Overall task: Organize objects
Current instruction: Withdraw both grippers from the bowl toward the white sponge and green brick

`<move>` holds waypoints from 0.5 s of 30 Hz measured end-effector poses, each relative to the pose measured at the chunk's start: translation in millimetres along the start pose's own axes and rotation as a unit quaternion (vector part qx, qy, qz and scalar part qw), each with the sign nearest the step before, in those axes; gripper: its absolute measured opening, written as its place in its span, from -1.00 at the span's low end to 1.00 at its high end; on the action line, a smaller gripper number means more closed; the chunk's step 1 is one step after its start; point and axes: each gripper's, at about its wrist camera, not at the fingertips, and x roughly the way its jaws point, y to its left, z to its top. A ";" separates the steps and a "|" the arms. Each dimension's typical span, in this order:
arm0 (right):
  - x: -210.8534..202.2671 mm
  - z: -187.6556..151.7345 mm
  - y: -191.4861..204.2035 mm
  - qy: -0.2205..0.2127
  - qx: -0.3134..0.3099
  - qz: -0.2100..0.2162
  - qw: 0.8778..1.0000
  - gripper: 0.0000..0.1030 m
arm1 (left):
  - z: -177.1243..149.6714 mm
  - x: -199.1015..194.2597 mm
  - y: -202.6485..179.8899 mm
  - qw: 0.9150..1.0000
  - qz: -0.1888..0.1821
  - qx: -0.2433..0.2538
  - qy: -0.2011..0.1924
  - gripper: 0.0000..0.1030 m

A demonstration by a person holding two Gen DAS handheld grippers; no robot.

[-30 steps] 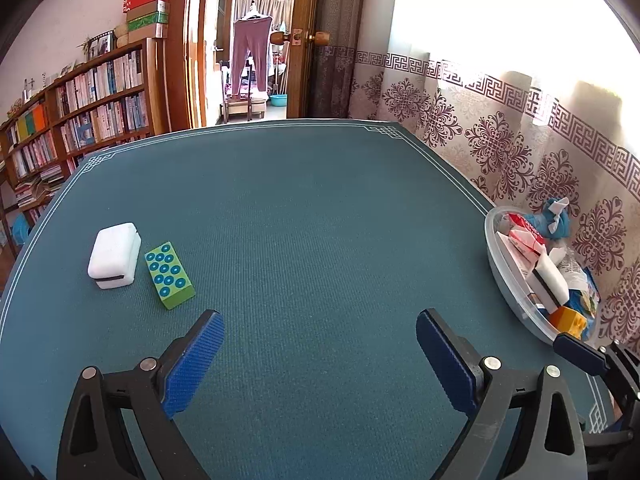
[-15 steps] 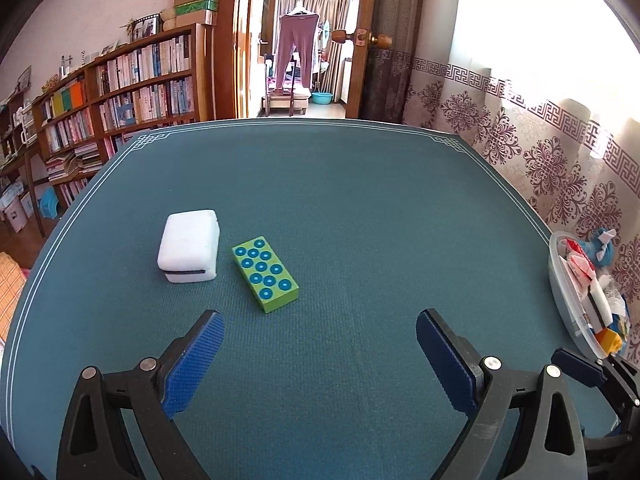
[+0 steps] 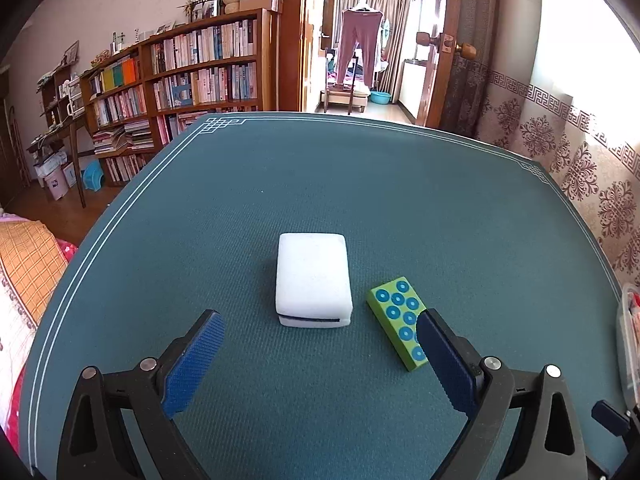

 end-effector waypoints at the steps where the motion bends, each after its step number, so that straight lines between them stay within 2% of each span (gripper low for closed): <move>1: 1.5 0.2 0.4 0.001 0.000 0.001 1.000 0.21 | 2.4 3.2 2.2 1.000 0.004 -0.002 0.001 0.92; 9: 12.1 1.9 5.3 0.010 -0.003 0.006 1.000 0.21 | 6.1 24.0 9.3 1.000 0.017 -0.005 0.009 0.91; 15: 22.9 7.2 13.3 0.018 -0.011 0.011 1.000 0.21 | 7.1 33.0 15.6 1.000 0.004 -0.012 0.027 0.57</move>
